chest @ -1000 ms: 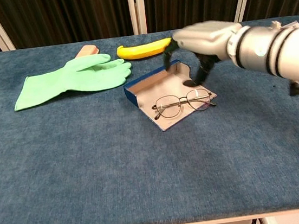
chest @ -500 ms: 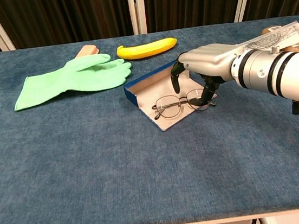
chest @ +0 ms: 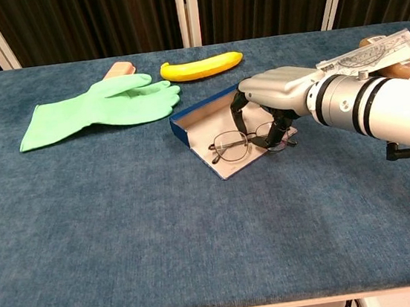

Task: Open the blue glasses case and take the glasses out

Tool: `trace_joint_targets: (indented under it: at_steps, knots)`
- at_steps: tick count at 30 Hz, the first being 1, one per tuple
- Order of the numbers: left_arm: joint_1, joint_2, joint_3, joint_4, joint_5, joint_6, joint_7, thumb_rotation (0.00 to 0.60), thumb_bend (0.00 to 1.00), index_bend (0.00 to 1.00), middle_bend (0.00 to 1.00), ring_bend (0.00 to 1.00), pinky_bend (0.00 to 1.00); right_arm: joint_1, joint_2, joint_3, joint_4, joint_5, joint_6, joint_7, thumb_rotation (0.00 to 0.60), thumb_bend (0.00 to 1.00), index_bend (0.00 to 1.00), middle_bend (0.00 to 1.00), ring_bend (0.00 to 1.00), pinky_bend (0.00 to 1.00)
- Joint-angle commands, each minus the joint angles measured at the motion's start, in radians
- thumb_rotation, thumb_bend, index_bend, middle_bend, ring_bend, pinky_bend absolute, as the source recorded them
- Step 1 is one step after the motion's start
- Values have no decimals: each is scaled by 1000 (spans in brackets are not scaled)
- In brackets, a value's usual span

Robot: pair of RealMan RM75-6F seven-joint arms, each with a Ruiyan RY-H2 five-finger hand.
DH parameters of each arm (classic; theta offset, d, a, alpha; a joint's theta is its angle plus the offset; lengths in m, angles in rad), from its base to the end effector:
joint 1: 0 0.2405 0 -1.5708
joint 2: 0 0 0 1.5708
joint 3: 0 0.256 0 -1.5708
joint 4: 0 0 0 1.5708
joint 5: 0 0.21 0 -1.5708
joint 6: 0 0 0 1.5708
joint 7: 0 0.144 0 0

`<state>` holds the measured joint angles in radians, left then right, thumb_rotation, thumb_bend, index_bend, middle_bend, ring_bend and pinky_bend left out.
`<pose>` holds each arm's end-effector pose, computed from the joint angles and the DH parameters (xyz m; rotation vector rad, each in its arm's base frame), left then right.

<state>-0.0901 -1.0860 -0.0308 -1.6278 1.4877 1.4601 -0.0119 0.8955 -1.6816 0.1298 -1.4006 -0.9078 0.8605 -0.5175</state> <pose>-0.3141 0.1785 0.1632 -1.4004 -0.9330 -0.8743 -0.1175 -0.3428 -0.0737 2.0435 -0.9310 0.7562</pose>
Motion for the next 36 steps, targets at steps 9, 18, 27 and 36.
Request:
trace_joint_targets:
  at_steps: [9, 18, 27, 36]
  knots:
    - [0, 0, 0, 1, 0, 0, -3, 600, 373, 657, 667, 428, 311, -13, 52, -24, -72, -108, 34, 6, 600, 497, 663, 326, 0, 0]
    - [0, -1, 0, -2, -1, 0, 7, 600, 373, 657, 667, 429, 311, 10, 111, -42, -204, -276, -9, 74, 600, 500, 672, 336, 0, 0]
    - [0, -1, 0, 0, -2, 0, 1, 600, 373, 657, 667, 429, 311, 104, -19, -26, -114, -291, -116, 43, 600, 464, 549, 290, 0, 0]
    - [0, 1, 0, 0, -1, -1, -6, 600, 373, 657, 667, 429, 311, 80, 23, -40, -152, -285, -48, -20, 600, 319, 0, 120, 0, 0]
